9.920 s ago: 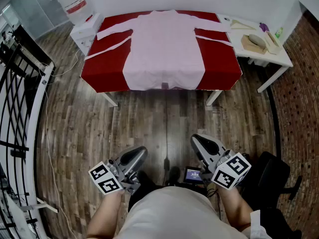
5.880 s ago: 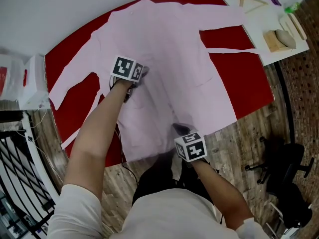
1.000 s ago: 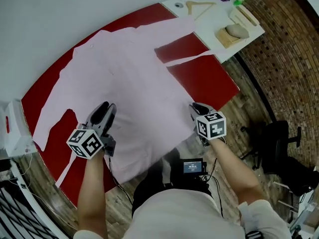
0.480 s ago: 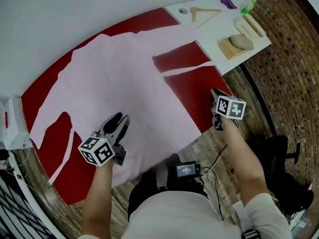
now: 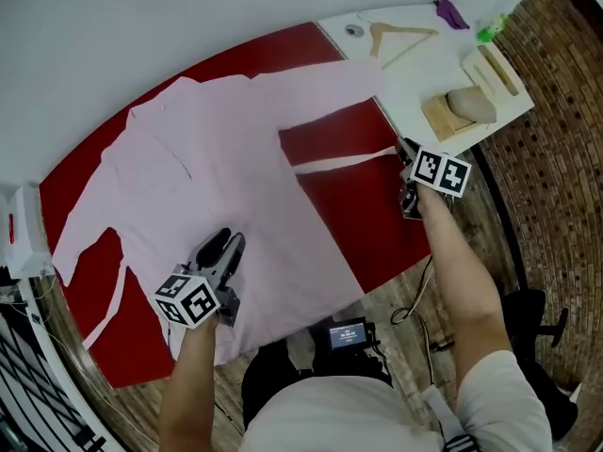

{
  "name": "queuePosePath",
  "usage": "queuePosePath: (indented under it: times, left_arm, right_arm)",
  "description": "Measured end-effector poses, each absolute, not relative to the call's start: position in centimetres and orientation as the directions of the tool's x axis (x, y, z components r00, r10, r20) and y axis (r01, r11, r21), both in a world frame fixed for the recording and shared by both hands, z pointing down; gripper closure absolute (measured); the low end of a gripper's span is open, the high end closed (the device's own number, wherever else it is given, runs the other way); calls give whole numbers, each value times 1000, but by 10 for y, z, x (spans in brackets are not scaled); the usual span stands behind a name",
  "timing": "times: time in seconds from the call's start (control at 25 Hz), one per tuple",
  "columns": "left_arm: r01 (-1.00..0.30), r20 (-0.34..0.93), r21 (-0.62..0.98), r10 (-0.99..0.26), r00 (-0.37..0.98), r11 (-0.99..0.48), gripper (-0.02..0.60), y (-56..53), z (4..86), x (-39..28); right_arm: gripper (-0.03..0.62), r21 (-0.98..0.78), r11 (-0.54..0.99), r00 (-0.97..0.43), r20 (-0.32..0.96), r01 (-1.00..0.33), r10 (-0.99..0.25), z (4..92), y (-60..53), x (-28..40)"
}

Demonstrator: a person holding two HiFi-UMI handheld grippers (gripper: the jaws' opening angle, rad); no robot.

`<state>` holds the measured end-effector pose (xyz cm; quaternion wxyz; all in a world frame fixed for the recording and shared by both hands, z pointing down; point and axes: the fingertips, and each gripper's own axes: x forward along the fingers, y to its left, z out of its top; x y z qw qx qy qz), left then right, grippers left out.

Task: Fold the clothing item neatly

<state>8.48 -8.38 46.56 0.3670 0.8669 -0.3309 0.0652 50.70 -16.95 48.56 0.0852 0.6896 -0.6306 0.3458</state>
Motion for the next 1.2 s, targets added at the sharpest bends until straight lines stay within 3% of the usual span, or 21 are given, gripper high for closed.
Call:
queuePosePath:
  times: [0.44, 0.68, 1.08, 1.2]
  left_arm:
    - [-650, 390, 588, -535, 749, -482, 430, -114, 479, 110]
    - [-666, 411, 596, -542, 733, -449, 430, -122, 487, 109]
    - [-681, 434, 601, -544, 718, -420, 430, -122, 494, 102]
    - [-682, 435, 601, -545, 717, -417, 430, -122, 493, 102]
  right_arm:
    - [528, -400, -204, -62, 559, -894, -827, 504, -290, 547]
    - [499, -532, -307, -45, 548, -789, -835, 522, -327, 569]
    - [476, -484, -438, 2, 670, -757, -743, 554, -351, 570]
    - [524, -434, -467, 37, 701, -771, -712, 557, -349, 572]
